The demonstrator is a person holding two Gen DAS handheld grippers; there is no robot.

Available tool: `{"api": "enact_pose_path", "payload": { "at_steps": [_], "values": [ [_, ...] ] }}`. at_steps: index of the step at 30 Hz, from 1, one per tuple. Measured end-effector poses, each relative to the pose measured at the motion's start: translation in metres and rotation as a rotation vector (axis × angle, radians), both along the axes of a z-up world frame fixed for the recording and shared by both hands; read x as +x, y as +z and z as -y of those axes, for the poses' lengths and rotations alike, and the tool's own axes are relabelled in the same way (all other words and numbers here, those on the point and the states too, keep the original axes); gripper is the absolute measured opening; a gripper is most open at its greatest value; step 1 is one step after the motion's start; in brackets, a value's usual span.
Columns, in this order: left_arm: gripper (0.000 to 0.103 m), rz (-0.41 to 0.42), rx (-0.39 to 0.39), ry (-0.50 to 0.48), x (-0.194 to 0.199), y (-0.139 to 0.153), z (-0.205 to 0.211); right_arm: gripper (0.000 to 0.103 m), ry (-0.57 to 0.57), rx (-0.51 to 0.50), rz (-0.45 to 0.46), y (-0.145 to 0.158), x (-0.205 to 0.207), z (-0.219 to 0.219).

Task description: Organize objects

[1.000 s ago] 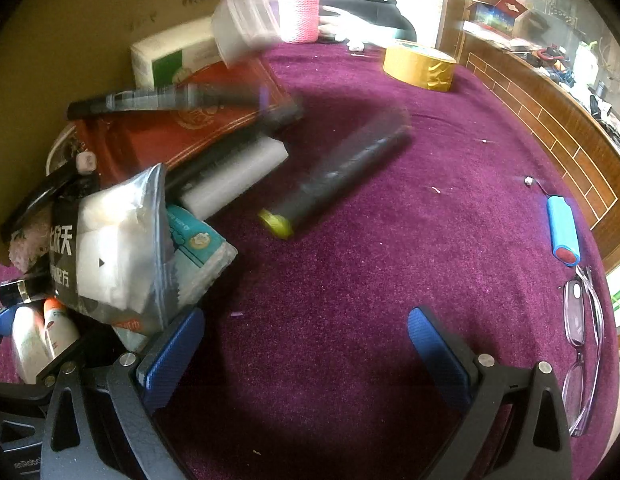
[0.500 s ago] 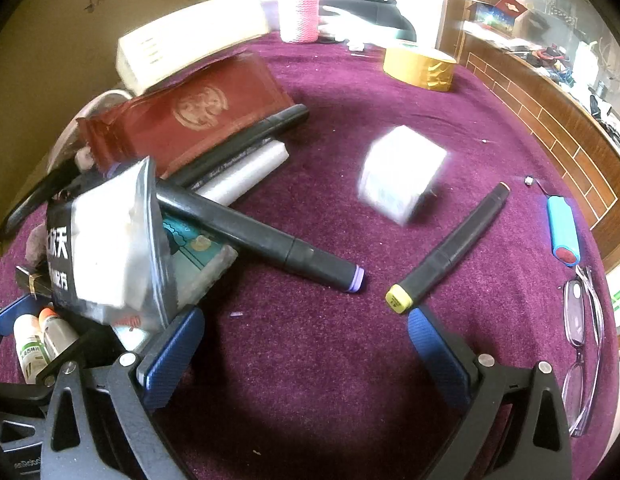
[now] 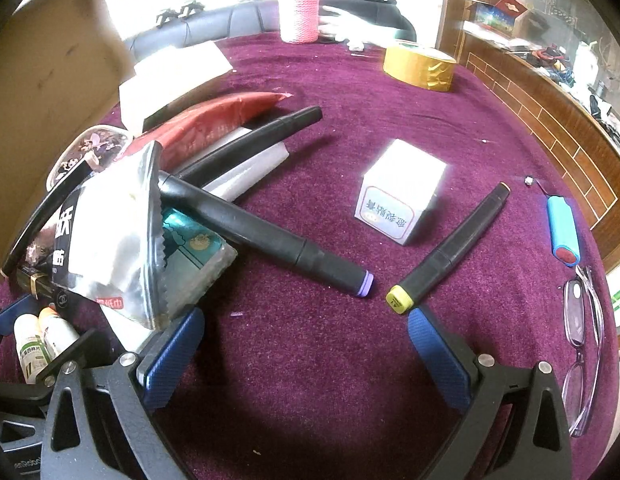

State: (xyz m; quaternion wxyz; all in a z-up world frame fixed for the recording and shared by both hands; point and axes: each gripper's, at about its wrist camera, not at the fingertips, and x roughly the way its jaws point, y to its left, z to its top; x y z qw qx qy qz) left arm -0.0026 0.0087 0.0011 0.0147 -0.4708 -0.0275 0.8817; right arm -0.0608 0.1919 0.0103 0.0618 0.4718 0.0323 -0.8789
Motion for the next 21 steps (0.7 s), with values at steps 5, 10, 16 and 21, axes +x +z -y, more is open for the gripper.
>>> {"api": "enact_pose_path", "payload": {
  "at_steps": [5, 10, 16, 21],
  "values": [
    [0.103, 0.0, 0.0, 0.0, 0.0, -0.0003, 0.0004, 0.103, 0.0, 0.0, 0.0, 0.0002, -0.0009, -0.0001],
    [0.103, 0.0, 0.0, 0.0, 0.0, -0.0001, 0.0, 0.103, 0.0, 0.0, 0.0, 0.0007, -0.0006, 0.0002],
    [0.103, 0.0, 0.0, 0.0, 0.0, -0.0003, 0.0003, 0.103, 0.0, 0.0, 0.0, 0.0017, 0.0006, 0.0008],
    [0.103, 0.0, 0.0, 0.0, 0.0, 0.0, -0.0002, 0.103, 0.0, 0.0, 0.0, 0.0019, 0.0008, 0.0008]
  ]
}}
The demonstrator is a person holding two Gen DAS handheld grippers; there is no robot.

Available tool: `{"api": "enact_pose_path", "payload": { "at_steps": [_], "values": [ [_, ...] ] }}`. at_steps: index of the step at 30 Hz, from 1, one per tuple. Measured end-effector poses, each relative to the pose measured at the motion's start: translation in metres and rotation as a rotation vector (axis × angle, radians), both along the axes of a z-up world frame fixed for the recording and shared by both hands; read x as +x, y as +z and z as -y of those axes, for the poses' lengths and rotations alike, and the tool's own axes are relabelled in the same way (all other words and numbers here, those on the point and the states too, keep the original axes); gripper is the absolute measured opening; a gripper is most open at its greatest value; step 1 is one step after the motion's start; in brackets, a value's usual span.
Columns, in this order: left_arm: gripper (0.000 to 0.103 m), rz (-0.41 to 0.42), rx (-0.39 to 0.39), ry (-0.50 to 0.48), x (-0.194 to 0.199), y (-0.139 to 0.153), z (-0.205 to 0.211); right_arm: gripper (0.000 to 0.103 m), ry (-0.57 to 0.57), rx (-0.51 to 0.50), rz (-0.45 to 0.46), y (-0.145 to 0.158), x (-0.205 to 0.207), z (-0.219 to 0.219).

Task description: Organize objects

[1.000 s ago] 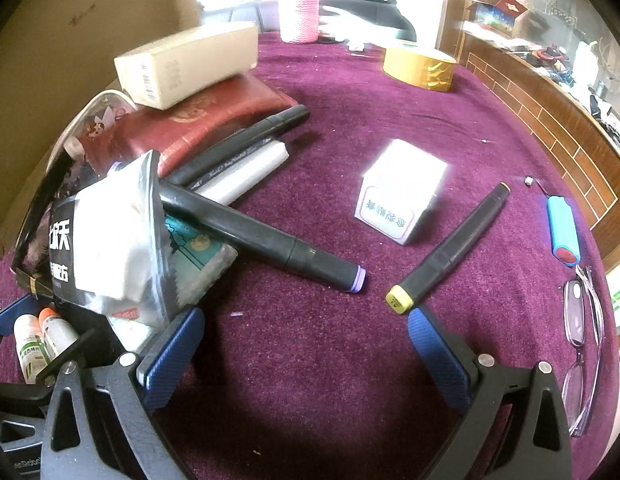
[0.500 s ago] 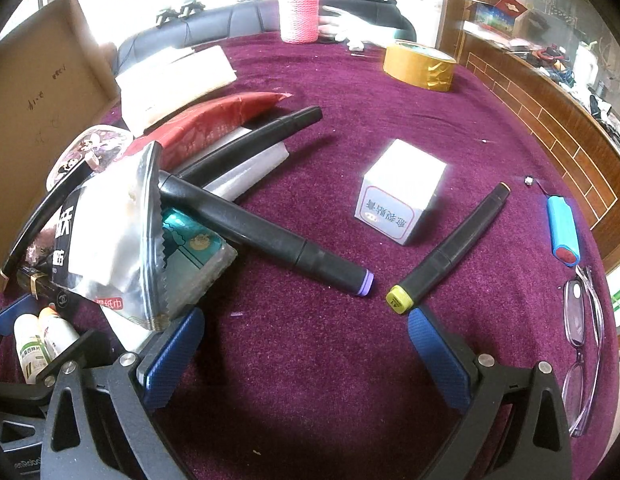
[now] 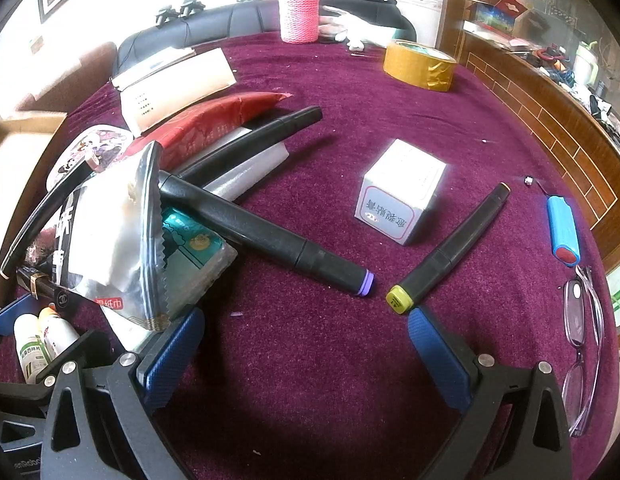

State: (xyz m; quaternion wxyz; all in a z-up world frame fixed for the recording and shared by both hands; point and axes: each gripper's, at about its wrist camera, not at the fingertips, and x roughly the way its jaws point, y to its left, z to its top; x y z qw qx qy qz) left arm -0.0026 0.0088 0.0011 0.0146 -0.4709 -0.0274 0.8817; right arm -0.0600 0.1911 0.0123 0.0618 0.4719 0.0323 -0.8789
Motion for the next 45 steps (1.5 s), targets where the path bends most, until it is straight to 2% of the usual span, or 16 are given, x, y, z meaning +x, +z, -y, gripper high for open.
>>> {"api": "enact_pose_path", "payload": {
  "at_steps": [33, 36, 38, 41, 45],
  "values": [
    [0.103, 0.0, 0.0, 0.0, -0.002, -0.001, -0.001, 0.103, 0.007, 0.001, 0.0, 0.001, 0.001, 0.002],
    [0.103, 0.004, -0.014, -0.005, -0.002, -0.001, -0.002, 0.103, 0.03, -0.004, 0.008, 0.003, 0.004, -0.003],
    [0.103, 0.015, -0.05, -0.007, -0.006, -0.004, -0.008, 0.103, 0.014, -0.004, 0.011, 0.006, 0.011, -0.012],
    [0.103, 0.017, -0.059, -0.001, -0.01, -0.009, -0.012, 0.103, 0.023, -0.107, -0.038, 0.018, 0.018, -0.029],
    [0.103, 0.035, -0.053, -0.032, -0.008, -0.008, -0.011, 0.103, -0.007, -0.183, -0.17, 0.032, 0.039, -0.058]
  ]
}}
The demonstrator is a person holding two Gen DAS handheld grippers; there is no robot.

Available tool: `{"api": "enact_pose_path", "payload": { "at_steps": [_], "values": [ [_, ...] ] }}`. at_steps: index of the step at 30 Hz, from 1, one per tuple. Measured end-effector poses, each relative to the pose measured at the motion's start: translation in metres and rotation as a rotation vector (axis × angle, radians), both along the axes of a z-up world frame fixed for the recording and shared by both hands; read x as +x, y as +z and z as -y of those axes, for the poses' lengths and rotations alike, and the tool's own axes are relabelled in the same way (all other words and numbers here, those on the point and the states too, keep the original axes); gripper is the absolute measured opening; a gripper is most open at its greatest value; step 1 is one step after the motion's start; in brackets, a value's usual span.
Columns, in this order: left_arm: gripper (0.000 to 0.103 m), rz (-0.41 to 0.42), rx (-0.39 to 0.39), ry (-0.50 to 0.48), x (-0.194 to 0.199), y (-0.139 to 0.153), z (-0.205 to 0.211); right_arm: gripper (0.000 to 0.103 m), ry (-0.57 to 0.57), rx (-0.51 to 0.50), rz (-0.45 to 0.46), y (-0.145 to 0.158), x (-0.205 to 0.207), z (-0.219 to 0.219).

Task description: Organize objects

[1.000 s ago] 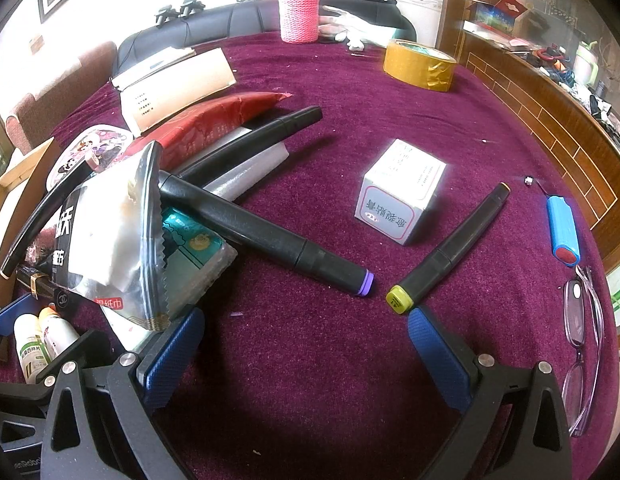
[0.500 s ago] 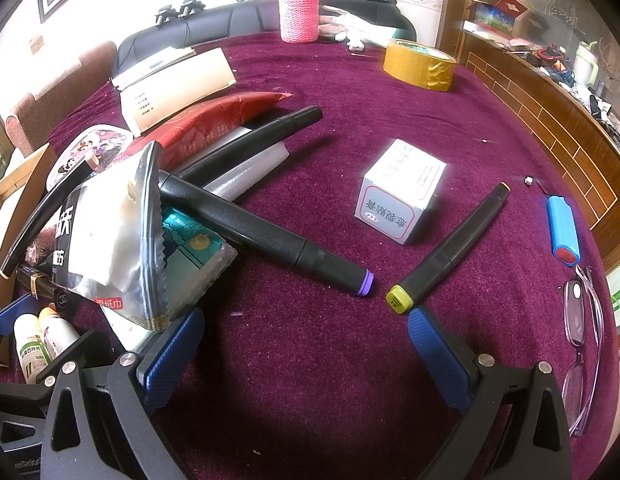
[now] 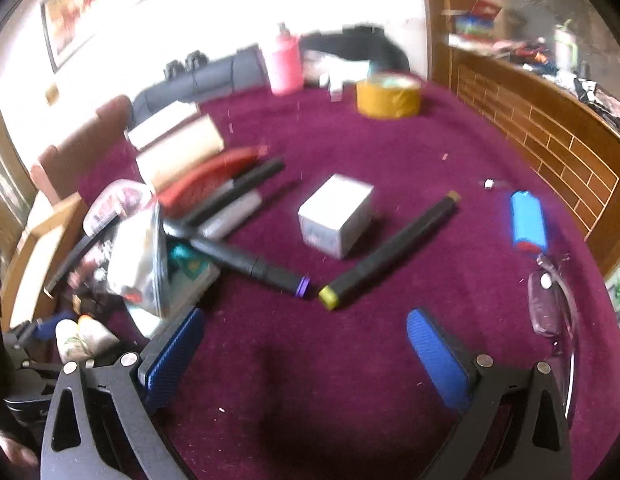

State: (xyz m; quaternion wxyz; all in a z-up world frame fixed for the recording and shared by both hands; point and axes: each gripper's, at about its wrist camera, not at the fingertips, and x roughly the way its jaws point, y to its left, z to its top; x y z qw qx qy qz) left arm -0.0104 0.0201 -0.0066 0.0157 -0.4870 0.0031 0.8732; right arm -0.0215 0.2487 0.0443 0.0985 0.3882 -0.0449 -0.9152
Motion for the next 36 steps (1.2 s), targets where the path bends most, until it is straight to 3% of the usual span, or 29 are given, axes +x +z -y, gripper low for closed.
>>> {"api": "enact_pose_path", "payload": {
  "at_steps": [3, 7, 9, 11, 16, 26, 36],
  "values": [
    [0.103, -0.005, 0.041, -0.07, 0.022, 0.005, 0.009, 0.103, 0.017, -0.058, -0.076, 0.006, 0.006, -0.005],
    [0.103, -0.036, 0.064, -0.109, 0.038, 0.006, 0.013, 0.103, 0.064, -0.024, -0.056, 0.003, 0.0, 0.009],
    [0.094, -0.05, 0.067, -0.121, 0.038, 0.008, 0.013, 0.103, 0.074, -0.01, -0.07, 0.005, 0.0, 0.011],
    [0.077, -0.04, 0.063, -0.127, 0.036, 0.009, 0.009, 0.103, 0.076, -0.012, -0.081, 0.006, 0.002, 0.01],
    [0.063, -0.025, 0.047, -0.128, 0.037, 0.007, 0.007, 0.103, 0.076, -0.048, -0.073, 0.005, 0.003, 0.003],
    [0.063, -0.057, 0.13, -0.165, 0.052, 0.01, 0.02, 0.103, 0.124, -0.054, -0.11, 0.009, 0.012, 0.008],
    [0.063, -0.121, 0.156, -0.124, 0.085, 0.025, 0.051, 0.102, 0.367, 0.041, -0.17, 0.02, 0.05, 0.062]
  ]
}}
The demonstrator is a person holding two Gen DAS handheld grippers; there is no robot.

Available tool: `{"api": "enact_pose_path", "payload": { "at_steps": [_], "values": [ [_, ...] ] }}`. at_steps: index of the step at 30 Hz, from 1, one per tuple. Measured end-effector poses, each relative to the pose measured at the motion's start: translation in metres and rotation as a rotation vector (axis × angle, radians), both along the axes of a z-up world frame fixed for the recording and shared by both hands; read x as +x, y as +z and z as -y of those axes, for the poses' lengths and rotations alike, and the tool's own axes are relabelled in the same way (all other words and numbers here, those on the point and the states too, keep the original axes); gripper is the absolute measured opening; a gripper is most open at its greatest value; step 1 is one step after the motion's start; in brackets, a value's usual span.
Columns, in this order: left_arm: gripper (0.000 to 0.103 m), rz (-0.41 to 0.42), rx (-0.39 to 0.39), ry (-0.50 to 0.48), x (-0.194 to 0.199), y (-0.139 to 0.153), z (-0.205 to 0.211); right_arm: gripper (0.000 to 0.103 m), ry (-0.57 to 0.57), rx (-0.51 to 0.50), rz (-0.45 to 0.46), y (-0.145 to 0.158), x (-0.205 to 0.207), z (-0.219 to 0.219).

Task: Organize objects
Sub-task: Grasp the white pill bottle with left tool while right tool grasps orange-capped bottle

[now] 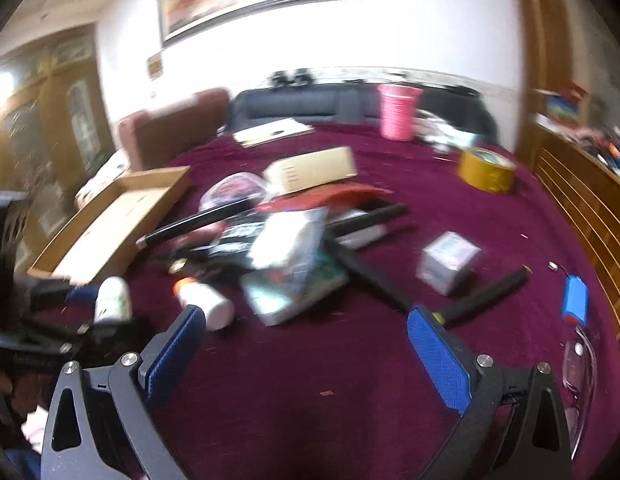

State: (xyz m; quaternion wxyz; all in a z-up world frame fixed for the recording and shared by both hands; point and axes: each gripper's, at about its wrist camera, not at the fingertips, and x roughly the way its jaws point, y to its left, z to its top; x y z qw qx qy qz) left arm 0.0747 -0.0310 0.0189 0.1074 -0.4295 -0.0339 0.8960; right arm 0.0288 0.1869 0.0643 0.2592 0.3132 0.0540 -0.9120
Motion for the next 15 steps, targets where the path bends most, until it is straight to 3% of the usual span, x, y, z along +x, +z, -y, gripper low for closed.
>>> {"api": "enact_pose_path", "payload": {
  "at_steps": [2, 4, 6, 8, 14, 15],
  "values": [
    [0.063, -0.012, -0.002, 0.008, 0.003, 0.003, 0.004, 0.096, 0.054, 0.024, 0.0, 0.002, 0.008, 0.015],
    [0.063, -0.023, 0.008, 0.013, 0.007, 0.006, 0.01, 0.083, 0.092, 0.077, -0.001, 0.003, 0.011, 0.03],
    [0.063, -0.037, 0.014, 0.022, 0.01, 0.01, 0.016, 0.056, 0.141, 0.121, 0.011, 0.002, 0.011, 0.043],
    [0.063, -0.052, 0.021, 0.028, 0.014, 0.014, 0.022, 0.052, 0.202, 0.167, 0.041, -0.001, 0.01, 0.057],
    [0.063, -0.077, 0.038, 0.051, 0.025, 0.022, 0.039, 0.052, 0.358, 0.303, 0.103, -0.015, -0.007, 0.096],
    [0.063, -0.077, 0.042, 0.054, 0.026, 0.023, 0.041, 0.048, 0.367, 0.316, 0.117, -0.017, -0.012, 0.099]
  ]
}}
